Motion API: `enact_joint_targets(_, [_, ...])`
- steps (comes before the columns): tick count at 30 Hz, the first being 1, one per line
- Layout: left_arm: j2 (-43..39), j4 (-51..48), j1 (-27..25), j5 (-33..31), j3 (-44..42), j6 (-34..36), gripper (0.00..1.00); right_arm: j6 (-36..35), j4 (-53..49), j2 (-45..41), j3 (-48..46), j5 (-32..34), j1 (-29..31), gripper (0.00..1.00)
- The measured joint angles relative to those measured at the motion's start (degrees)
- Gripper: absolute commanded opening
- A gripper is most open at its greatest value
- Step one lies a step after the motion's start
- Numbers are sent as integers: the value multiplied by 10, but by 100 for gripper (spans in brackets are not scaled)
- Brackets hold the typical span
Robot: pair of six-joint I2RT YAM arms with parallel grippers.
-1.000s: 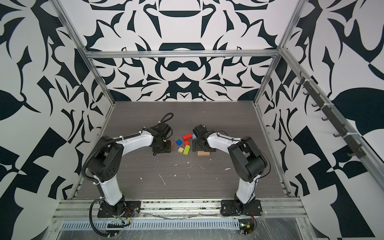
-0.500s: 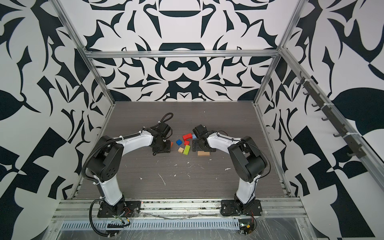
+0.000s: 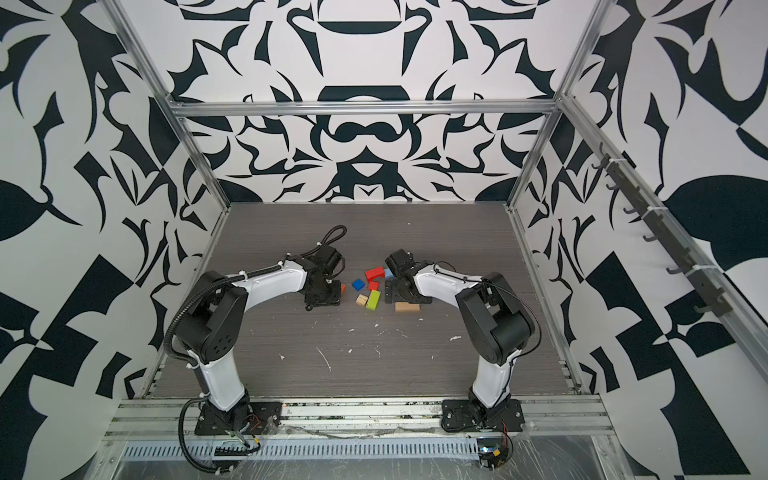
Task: Build the wood block tower
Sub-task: 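Close the left gripper on the orange block and lift it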
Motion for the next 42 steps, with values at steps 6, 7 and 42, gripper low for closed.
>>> enact_joint_targets(6, [10, -3, 0, -2, 14, 12, 50, -3, -6, -3, 0, 8, 0, 98])
enact_joint_targets(7, [11, -3, 1, -2, 15, 16, 51, -4, -8, -5, 0, 9, 0, 98])
enact_joint_targets(42, [51, 18, 2, -23, 62, 102, 26, -16, -43, -101, -20, 36, -3, 98])
